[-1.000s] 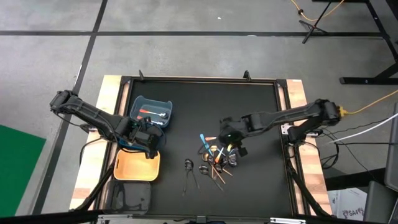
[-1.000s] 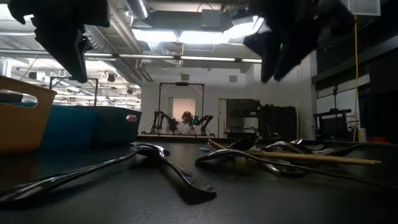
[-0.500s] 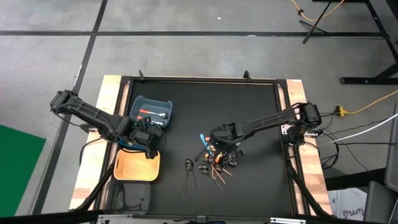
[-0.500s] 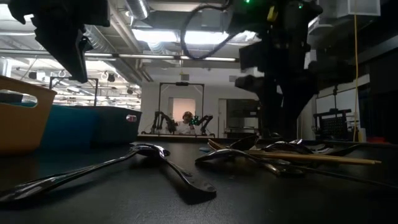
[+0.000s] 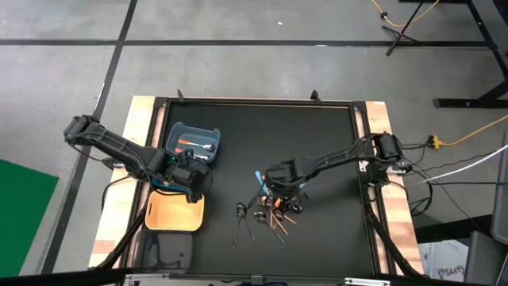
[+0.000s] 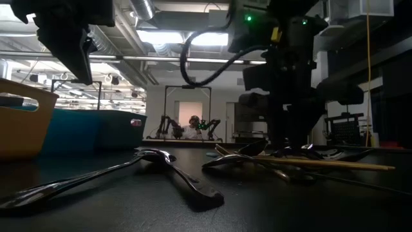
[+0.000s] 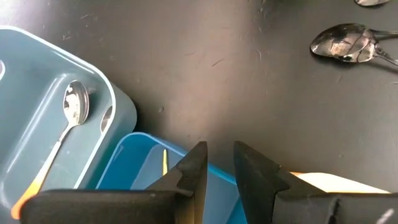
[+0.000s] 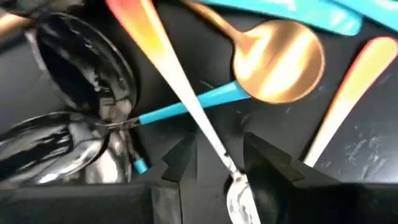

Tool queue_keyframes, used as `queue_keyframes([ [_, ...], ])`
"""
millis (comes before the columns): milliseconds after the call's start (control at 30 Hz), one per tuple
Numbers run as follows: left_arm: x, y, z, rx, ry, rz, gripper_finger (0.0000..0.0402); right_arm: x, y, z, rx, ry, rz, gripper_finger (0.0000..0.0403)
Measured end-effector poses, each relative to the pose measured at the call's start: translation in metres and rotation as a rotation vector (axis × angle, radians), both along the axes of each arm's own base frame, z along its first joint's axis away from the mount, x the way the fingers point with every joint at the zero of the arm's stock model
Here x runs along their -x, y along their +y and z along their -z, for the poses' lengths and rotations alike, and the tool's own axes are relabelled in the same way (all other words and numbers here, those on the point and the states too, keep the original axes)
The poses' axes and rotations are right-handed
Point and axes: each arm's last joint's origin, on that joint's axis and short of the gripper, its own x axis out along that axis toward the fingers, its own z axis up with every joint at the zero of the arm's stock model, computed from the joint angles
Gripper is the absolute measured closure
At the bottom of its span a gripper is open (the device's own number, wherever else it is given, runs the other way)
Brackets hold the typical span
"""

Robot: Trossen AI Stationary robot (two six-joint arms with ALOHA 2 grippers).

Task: Sort silverware by color (type)
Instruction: Put the orange spoon into the light green bin

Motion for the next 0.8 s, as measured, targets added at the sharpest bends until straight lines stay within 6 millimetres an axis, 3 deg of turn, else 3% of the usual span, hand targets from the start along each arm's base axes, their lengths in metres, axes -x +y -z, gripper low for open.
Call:
queue_keyframes([
  [567,-0.0006,-0.0002,-0.0002,0.001,-0.007,0.0,0.0329,-0.0012,0.0,0.0059,0.004,0.015,-0.002,0.0287],
  [800,-0.0017,-0.0005,-0.0007,0.006,-0.019,-0.001,0.0329,-0.0011,0.0,0.0059,0.007,0.015,-0.001,0.0346],
])
